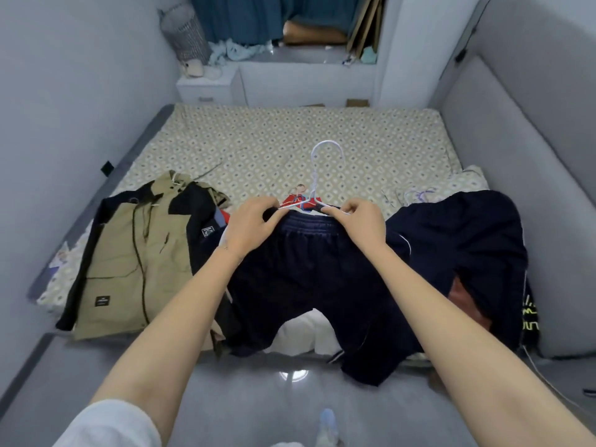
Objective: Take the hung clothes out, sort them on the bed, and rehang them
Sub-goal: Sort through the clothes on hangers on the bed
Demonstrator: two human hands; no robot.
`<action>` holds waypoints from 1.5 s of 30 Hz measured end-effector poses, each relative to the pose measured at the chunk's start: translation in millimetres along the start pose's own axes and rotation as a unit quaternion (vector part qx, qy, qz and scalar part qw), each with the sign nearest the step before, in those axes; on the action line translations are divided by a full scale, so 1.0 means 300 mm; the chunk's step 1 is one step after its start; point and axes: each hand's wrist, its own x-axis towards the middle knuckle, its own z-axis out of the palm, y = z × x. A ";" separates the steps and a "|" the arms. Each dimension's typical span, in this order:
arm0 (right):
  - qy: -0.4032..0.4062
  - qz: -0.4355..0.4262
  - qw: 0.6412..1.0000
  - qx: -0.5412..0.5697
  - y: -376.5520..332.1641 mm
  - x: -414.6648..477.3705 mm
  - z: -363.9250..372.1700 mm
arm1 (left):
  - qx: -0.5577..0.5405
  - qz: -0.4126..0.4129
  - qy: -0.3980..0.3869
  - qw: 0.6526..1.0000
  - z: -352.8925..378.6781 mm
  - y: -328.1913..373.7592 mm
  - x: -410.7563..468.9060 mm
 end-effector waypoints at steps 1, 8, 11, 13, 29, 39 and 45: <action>0.009 -0.001 1.000 0.003 -0.007 -0.027 -0.008 | -0.005 -0.002 0.006 1.000 -0.019 0.015 -0.018; 0.042 0.000 0.999 0.007 -0.062 -0.263 -0.040 | -0.024 -0.002 0.027 0.999 -0.115 0.064 -0.191; 0.044 0.011 0.999 -0.011 -0.082 -0.362 -0.062 | -0.040 -0.009 0.032 0.999 -0.130 0.084 -0.271; 0.040 0.011 0.999 -0.027 -0.092 -0.418 -0.078 | -0.057 -0.018 0.023 0.998 -0.133 0.098 -0.317; 0.040 0.050 0.995 -0.082 0.080 -0.507 -0.435 | -0.129 -0.002 -0.016 0.992 -0.023 0.441 -0.306; 0.068 0.059 0.989 -0.120 0.320 -0.364 -0.840 | -0.181 -0.003 -0.041 0.983 0.287 0.828 -0.075; 0.085 0.050 0.982 -0.159 0.485 -0.250 -1.022 | -0.222 -0.001 -0.043 0.974 0.482 1.011 0.023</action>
